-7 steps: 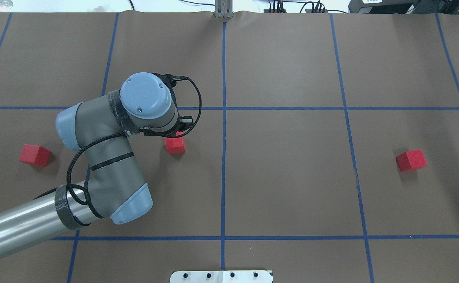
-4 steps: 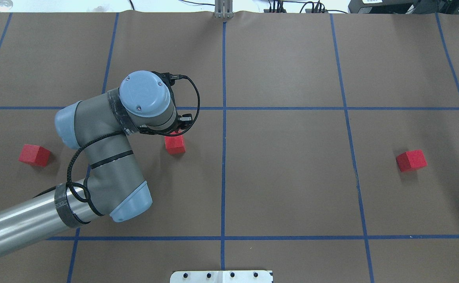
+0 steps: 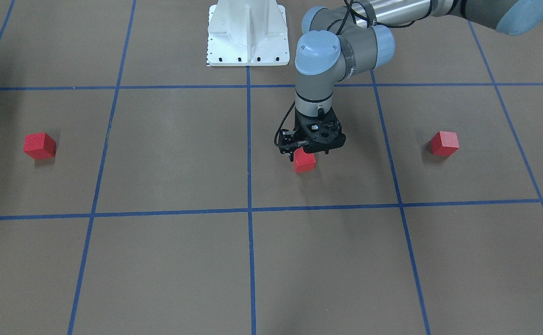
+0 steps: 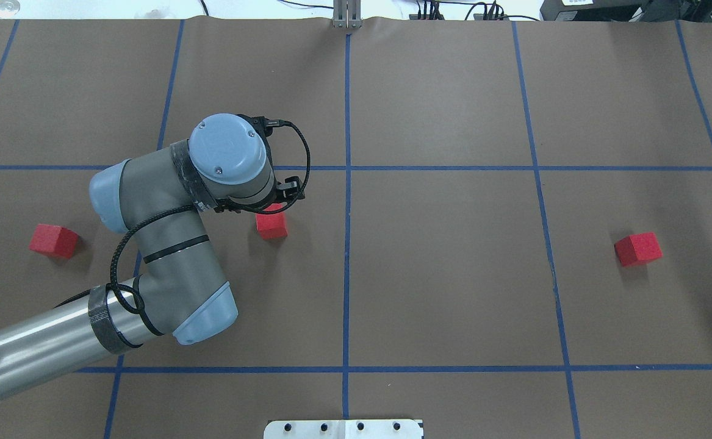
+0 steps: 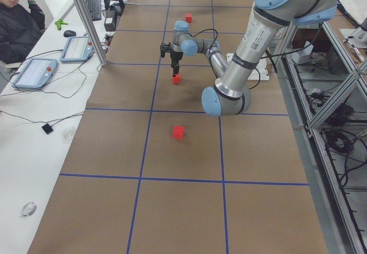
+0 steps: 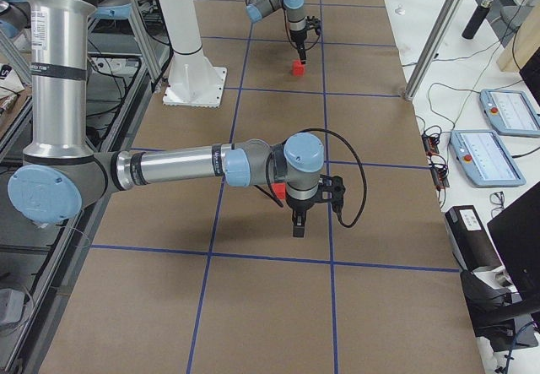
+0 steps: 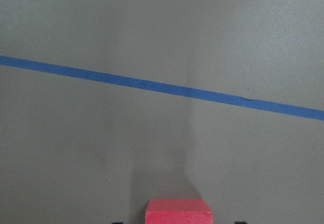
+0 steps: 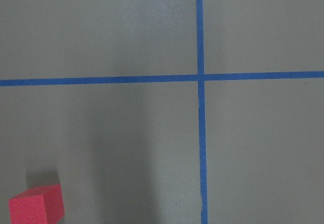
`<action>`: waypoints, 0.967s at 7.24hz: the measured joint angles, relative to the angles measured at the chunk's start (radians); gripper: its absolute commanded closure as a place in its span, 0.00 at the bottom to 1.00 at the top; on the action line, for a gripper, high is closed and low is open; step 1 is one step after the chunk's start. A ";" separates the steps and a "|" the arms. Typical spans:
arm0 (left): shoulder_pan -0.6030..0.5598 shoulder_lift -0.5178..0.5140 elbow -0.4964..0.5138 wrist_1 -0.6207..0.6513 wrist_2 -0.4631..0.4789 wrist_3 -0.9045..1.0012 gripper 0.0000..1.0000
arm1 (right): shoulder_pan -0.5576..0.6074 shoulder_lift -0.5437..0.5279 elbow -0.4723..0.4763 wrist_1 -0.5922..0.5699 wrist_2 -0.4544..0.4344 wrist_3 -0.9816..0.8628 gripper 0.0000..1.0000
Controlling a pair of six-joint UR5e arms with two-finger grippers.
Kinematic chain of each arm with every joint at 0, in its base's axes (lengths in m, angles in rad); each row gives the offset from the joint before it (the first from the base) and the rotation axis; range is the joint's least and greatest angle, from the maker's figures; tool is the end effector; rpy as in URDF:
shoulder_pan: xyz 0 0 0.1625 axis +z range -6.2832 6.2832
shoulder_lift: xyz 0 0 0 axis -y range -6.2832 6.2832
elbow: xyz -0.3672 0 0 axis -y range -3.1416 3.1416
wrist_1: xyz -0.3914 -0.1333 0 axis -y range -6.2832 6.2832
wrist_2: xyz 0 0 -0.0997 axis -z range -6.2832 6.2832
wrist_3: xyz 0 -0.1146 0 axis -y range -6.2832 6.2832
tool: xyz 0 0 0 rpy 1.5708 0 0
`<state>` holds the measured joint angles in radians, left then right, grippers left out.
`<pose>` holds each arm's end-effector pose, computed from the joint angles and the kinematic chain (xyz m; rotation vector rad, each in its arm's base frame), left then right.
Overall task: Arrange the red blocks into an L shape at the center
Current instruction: 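Close the left gripper on the central red cube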
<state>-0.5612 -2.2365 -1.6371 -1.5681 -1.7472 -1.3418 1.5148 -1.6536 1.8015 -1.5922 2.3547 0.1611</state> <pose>0.5048 -0.4510 0.2074 0.1248 0.7381 -0.2523 0.0262 -0.4681 0.5387 0.0344 -0.7912 0.0500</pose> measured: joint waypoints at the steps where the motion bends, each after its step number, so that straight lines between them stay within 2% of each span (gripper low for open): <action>1: 0.006 0.000 0.021 -0.012 0.000 -0.002 0.00 | -0.001 0.000 0.000 0.000 0.000 0.000 0.01; 3: 0.017 0.001 0.065 -0.051 0.000 -0.004 0.01 | 0.000 0.000 -0.001 0.001 0.000 0.000 0.01; 4: 0.024 0.001 0.076 -0.059 0.000 -0.004 0.77 | 0.000 0.000 -0.001 0.000 0.000 0.000 0.01; 5: 0.029 0.001 0.076 -0.061 0.000 -0.006 1.00 | 0.000 0.000 -0.001 0.000 0.000 0.000 0.01; 7: 0.031 0.004 0.063 -0.060 -0.003 -0.017 1.00 | 0.001 0.000 0.000 0.000 0.000 0.000 0.01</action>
<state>-0.5300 -2.2328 -1.5741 -1.6284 -1.7499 -1.3588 1.5155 -1.6536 1.8011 -1.5922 2.3547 0.1611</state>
